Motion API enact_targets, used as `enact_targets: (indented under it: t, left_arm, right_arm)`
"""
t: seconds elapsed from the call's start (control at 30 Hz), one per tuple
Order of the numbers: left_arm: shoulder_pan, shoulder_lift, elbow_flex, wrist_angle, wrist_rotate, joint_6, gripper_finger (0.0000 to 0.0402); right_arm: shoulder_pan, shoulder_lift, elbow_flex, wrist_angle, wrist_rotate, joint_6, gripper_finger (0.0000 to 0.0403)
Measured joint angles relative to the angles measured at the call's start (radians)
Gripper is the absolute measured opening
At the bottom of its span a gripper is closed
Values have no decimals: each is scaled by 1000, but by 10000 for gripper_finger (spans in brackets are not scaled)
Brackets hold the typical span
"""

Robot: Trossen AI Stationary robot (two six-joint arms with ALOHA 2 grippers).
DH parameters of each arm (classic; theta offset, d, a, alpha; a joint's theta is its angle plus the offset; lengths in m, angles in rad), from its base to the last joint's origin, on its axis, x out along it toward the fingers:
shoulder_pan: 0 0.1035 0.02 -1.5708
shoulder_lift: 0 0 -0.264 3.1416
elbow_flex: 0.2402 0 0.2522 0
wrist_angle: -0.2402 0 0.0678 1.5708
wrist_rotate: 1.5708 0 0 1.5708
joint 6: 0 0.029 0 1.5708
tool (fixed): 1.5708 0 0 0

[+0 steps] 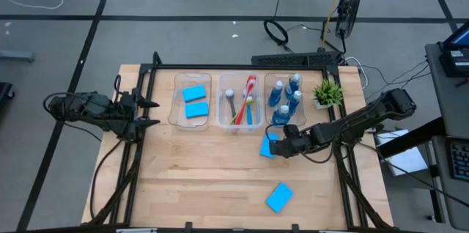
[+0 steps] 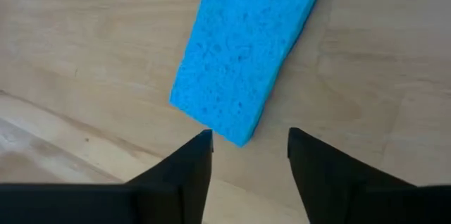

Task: Pick & Place Kitchen Sink Supplies
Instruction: Put the blue sponge into the left transparent bin

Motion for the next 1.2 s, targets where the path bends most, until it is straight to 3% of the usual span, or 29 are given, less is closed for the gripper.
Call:
enact_targets:
  t: [0.23,0.83,1.2]
  left_arm:
    - [0,0,0,0,0,0,324]
    - [0,1,0,0,-1,0,324]
    - [0,1,0,0,-2,0,324]
  right_arm:
    - [-36,0,-39,86,25,-4,193]
    - [-93,2,-60,114,19,-26,184]
    - [-108,85,-55,153,23,-58,185]
